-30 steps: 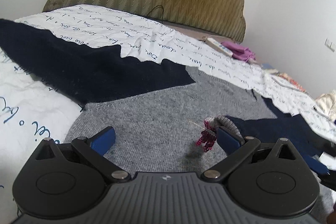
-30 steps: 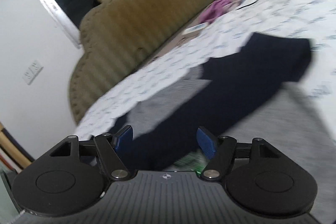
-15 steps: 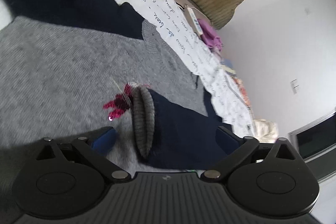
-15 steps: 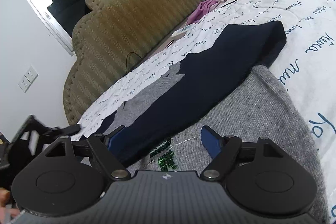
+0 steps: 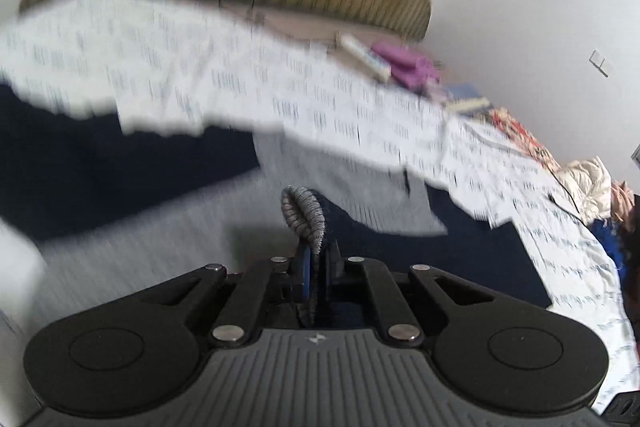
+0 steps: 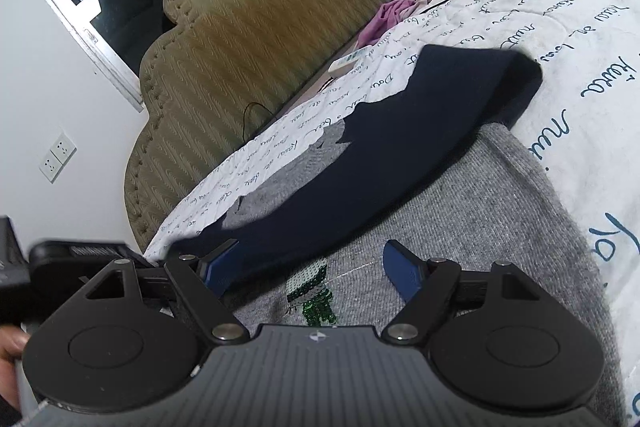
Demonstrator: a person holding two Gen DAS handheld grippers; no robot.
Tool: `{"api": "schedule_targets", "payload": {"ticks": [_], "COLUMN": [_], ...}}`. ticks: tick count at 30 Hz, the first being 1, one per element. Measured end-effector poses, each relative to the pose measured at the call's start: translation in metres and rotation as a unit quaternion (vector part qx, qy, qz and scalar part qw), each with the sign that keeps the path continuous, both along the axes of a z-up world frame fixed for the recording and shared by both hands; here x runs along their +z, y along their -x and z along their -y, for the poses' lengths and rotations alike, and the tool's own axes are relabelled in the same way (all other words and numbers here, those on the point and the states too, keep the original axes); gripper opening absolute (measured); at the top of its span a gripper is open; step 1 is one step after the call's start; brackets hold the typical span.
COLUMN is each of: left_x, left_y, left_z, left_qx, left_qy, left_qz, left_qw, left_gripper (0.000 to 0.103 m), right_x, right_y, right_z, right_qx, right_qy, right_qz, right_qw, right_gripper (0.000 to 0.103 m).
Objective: Fold small clothes
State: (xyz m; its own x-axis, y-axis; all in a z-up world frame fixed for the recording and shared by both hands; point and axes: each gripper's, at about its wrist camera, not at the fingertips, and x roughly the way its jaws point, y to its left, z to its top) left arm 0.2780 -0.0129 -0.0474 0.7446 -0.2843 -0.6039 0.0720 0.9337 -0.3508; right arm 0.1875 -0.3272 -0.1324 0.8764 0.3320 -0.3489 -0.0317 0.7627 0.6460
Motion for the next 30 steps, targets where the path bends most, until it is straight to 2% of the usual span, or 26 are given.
{"api": "schedule_targets", "payload": {"ticks": [3,7,10,13,16,18,19,20,21,22,23,24,25,28,30], "left_x": [0.012,-0.005,-0.023,-0.034,-0.038,-0.032,-0.024,-0.016,-0.005,0.002,0.010,0.015,0.017,0.006,-0.010], "left_y": [-0.007,-0.022,-0.021,-0.017,-0.010,-0.007,-0.002,0.006,0.019,0.028,0.040,0.046,0.048,0.032,0.018], "left_z": [-0.023,-0.057,-0.072,-0.071,-0.062,-0.056,-0.055,-0.055,-0.054,-0.053,-0.050,-0.045,-0.039,-0.022,-0.010], "left_qx": [0.022,0.066,0.068,0.062,0.056,0.057,0.064,0.071,0.087,0.103,0.124,0.135,0.129,0.065,0.048], "left_qy": [-0.020,-0.044,-0.040,-0.061,-0.088,-0.111,-0.123,-0.135,-0.152,-0.168,-0.193,-0.212,-0.221,-0.209,-0.222], "left_qz": [0.011,-0.030,-0.058,-0.057,-0.035,-0.027,-0.025,-0.010,0.029,0.069,0.118,0.145,0.159,0.133,0.114], "left_qw": [0.9995,0.9964,0.9952,0.9945,0.9939,0.9918,0.9901,0.9883,0.9842,0.9780,0.9661,0.9570,0.9535,0.9666,0.9672], "left_gripper": [0.006,0.006,0.006,0.006,0.010,0.023,0.041,0.051,0.071,0.084,0.087,0.087,0.087,0.087,0.087], "right_x": [0.000,0.000,0.000,0.000,0.000,0.003,0.008,0.016,0.025,0.036,0.048,0.058,0.066,0.070,0.062], "right_y": [0.000,0.000,0.000,0.000,-0.001,-0.001,-0.002,-0.001,0.000,0.001,-0.002,-0.009,-0.019,-0.064,-0.092], "right_z": [0.000,0.000,0.000,0.000,0.000,0.000,-0.001,-0.002,-0.001,-0.001,-0.003,-0.006,-0.011,-0.024,-0.027], "right_qx": [0.000,0.000,0.000,0.000,0.000,0.002,0.003,0.004,0.008,0.011,0.010,0.011,0.014,0.011,0.012], "right_qy": [0.000,-0.001,-0.001,0.000,0.003,0.009,0.019,0.030,0.040,0.057,0.086,0.125,0.168,0.257,0.287], "right_qz": [0.000,0.000,0.000,0.000,-0.002,-0.008,-0.016,-0.017,-0.005,0.014,0.028,0.038,0.041,0.021,0.000], "right_qw": [1.000,1.000,1.000,1.000,1.000,1.000,1.000,0.999,0.999,0.998,0.996,0.991,0.985,0.966,0.958], "right_gripper": [0.082,0.082,0.082,0.082,0.082,0.081,0.080,0.081,0.081,0.081,0.084,0.087,0.092,0.090,0.087]}}
